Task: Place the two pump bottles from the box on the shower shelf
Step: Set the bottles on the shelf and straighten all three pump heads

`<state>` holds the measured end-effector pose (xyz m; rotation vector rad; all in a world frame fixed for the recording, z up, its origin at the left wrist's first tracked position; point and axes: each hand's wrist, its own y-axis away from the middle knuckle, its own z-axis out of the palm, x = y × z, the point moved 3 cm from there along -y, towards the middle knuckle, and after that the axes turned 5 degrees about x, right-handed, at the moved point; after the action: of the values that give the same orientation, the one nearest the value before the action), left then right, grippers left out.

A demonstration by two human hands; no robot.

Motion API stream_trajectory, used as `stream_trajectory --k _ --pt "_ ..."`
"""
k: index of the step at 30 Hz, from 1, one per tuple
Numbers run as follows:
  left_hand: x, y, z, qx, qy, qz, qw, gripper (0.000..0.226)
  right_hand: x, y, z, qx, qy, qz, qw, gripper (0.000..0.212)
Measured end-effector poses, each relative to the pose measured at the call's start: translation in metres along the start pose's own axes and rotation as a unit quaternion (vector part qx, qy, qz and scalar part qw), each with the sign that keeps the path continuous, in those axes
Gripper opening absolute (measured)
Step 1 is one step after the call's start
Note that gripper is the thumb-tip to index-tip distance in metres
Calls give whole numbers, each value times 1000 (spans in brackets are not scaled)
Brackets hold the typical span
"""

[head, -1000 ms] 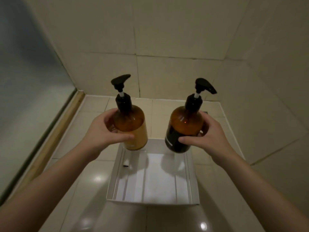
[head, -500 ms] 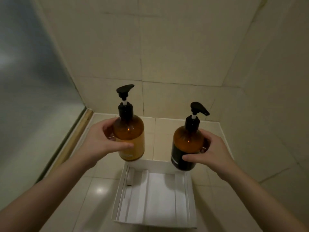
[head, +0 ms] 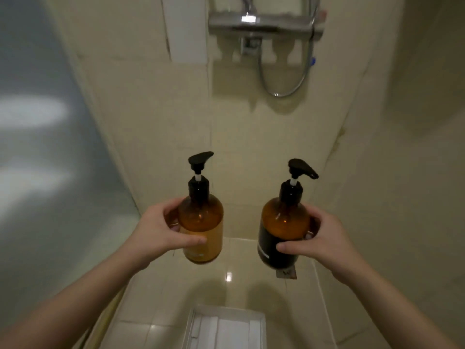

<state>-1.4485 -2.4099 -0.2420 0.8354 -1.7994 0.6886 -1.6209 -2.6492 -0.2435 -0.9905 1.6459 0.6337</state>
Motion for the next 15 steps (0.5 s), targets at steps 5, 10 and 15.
stream_trajectory --k 5,10,15 --pt "133 -8 -44 3 28 17 999 70 -139 -6 -47 -12 18 -14 1000 68" --pt "262 -7 -86 4 36 41 999 60 -277 -2 -95 -15 20 -45 999 57" --pt "372 -3 -123 1 34 63 997 61 -392 9 -133 2 23 -74 997 53"
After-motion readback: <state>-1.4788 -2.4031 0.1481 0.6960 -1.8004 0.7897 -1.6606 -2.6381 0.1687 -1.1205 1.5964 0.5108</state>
